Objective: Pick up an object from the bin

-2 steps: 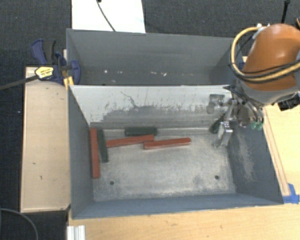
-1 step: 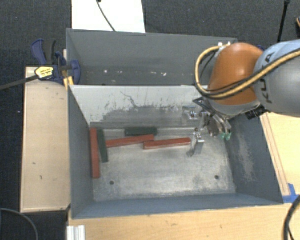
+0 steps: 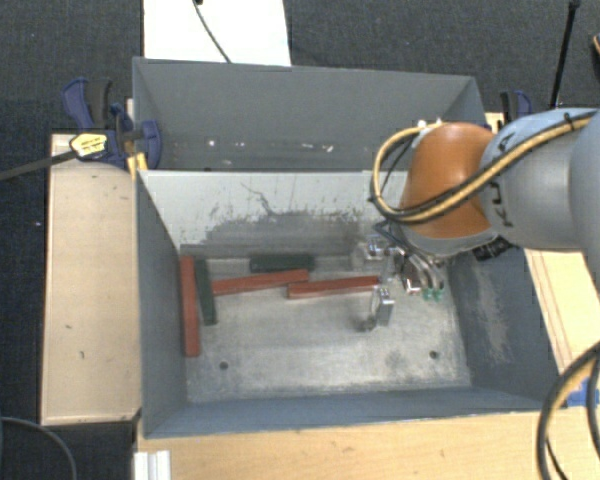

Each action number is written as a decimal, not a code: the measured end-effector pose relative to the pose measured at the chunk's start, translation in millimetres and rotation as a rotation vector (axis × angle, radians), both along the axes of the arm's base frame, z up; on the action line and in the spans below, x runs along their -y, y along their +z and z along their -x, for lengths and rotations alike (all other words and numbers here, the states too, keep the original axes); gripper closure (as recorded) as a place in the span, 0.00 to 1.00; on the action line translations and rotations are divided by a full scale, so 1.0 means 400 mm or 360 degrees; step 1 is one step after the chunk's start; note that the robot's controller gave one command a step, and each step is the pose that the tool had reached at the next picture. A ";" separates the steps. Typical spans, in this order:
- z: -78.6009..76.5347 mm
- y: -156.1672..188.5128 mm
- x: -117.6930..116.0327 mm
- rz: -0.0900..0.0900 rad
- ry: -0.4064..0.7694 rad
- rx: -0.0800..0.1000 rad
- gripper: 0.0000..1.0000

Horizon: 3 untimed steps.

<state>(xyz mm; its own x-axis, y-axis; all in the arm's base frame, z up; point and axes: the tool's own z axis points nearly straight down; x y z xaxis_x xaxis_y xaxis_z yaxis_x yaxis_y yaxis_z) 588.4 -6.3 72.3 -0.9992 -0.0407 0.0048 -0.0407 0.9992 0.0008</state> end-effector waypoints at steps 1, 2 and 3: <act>-0.006 0.012 0.000 0.0001 0.0004 0.0013 1.00; -0.006 0.011 0.000 0.0001 0.0006 0.0013 0.00; -0.008 -0.004 -0.078 -0.0001 0.0191 0.0010 0.00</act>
Offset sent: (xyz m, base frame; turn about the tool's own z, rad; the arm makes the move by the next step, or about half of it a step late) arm 0.0000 0.0000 0.0000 0.0000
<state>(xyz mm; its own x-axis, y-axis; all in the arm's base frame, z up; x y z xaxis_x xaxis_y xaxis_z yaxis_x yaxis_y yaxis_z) 591.5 24.8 70.6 -0.9871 -0.1604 -0.0015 -0.1604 0.9871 0.0011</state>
